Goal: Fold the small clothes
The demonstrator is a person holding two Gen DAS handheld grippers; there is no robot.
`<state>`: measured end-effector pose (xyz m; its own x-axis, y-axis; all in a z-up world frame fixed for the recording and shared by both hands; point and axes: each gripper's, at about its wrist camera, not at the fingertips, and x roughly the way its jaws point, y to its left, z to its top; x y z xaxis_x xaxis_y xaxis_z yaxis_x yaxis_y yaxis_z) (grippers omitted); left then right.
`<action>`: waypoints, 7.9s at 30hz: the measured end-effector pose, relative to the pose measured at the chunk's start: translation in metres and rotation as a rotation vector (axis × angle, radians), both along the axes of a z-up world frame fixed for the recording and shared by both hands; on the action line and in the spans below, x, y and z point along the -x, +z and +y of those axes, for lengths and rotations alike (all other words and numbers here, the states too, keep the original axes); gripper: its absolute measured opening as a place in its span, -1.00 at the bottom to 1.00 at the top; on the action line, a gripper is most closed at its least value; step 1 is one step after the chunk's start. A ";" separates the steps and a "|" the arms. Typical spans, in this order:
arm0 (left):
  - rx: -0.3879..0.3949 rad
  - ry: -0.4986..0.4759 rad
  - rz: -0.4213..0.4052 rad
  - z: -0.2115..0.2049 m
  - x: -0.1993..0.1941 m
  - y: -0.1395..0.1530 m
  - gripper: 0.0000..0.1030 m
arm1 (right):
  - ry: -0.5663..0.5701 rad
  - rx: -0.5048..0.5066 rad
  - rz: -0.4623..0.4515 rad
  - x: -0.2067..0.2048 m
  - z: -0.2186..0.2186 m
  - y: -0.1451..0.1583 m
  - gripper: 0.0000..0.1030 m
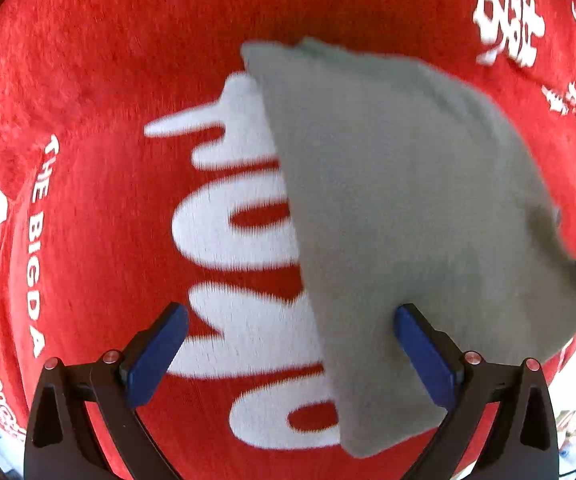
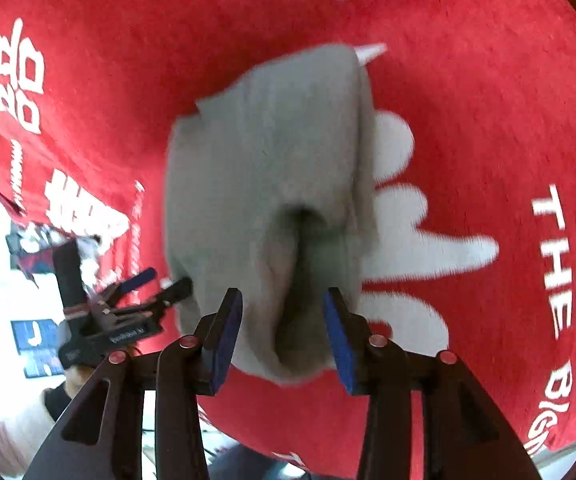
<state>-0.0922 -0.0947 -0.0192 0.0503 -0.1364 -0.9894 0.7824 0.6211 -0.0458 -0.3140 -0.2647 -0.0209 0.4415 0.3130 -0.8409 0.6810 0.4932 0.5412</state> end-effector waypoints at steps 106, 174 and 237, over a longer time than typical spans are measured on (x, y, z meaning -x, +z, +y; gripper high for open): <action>0.048 0.213 -0.041 -0.001 -0.019 0.030 0.96 | -0.135 0.051 0.061 -0.023 -0.070 0.016 -0.20; 0.254 0.132 0.253 -0.035 -0.045 0.007 -0.02 | -0.012 -0.411 -0.309 -0.066 -0.061 -0.017 -0.38; 0.073 0.340 -0.063 0.154 -0.094 0.013 0.62 | 0.228 0.232 0.148 -0.143 0.093 -0.003 -0.73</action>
